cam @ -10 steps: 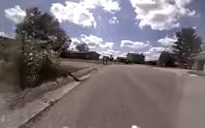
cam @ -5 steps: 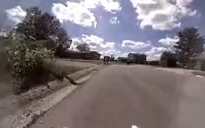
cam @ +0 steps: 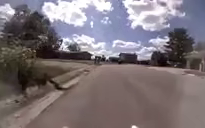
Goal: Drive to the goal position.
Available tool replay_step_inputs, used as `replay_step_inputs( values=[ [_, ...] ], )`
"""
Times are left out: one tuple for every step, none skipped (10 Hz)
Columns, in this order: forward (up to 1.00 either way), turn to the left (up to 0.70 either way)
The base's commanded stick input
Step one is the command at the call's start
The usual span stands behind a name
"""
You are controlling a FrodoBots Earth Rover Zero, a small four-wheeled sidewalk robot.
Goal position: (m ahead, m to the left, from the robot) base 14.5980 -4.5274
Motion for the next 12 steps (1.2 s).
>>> replay_step_inputs(
  values=[
    [0.85,0.0],
    [0.85,0.0],
    [0.85,0.0],
    [0.85,0.0],
    [0.85,0.0],
    [0.85,0.0],
    [0.85,0.0],
    [0.85,0.0],
    [0.85,0.0],
    [0.85,0.0],
    [0.85,0.0],
    [0.85,0.0]
  ],
)
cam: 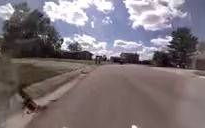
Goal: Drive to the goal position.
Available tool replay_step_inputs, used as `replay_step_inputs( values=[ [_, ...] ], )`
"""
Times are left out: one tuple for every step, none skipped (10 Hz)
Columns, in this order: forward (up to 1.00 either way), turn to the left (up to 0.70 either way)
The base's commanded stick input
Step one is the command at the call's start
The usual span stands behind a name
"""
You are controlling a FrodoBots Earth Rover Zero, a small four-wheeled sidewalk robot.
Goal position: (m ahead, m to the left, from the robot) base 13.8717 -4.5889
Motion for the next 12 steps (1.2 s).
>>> replay_step_inputs(
  values=[
    [0.85,0.0],
    [0.85,0.0],
    [0.85,0.0],
    [0.85,0.0],
    [0.85,0.0],
    [0.85,0.0],
    [0.85,0.0],
    [0.85,0.0],
    [0.85,0.0],
    [0.85,0.0],
    [0.85,0.0],
    [0.85,0.0]
  ],
)
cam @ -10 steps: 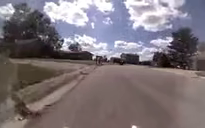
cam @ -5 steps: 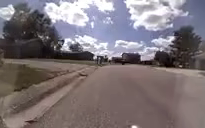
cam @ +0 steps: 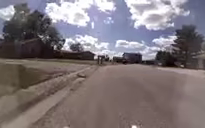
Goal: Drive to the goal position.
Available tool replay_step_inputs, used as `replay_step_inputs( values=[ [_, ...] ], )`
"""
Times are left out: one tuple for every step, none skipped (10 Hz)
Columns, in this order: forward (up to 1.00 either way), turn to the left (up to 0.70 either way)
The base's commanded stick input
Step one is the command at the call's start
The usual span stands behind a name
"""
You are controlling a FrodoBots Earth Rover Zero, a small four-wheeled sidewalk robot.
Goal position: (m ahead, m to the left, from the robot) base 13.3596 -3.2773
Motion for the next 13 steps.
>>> replay_step_inputs(
  values=[
    [0.85,0.0],
    [0.85,0.0],
    [0.85,0.0],
    [0.65,0.0],
    [0.0,0.0],
    [0.0,0.0],
    [0.0,0.0],
    [0.16,0.0],
    [0.76,0.0],
    [0.85,0.0],
    [0.85,-0.22],
    [0.85,-0.33],
    [0.85,-0.34]
  ],
)
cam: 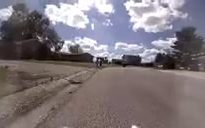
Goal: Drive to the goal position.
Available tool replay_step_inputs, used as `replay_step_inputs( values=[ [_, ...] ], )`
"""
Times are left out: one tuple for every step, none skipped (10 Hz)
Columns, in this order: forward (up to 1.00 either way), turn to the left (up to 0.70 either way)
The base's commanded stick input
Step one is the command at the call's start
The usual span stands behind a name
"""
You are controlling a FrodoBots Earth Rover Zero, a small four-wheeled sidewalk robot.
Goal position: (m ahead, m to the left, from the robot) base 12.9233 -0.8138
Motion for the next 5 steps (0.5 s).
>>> replay_step_inputs(
  values=[
    [0.85,-0.34],
    [0.85,-0.34],
    [0.85,-0.34],
    [0.85,-0.05],
    [0.85,0.0]
  ],
)
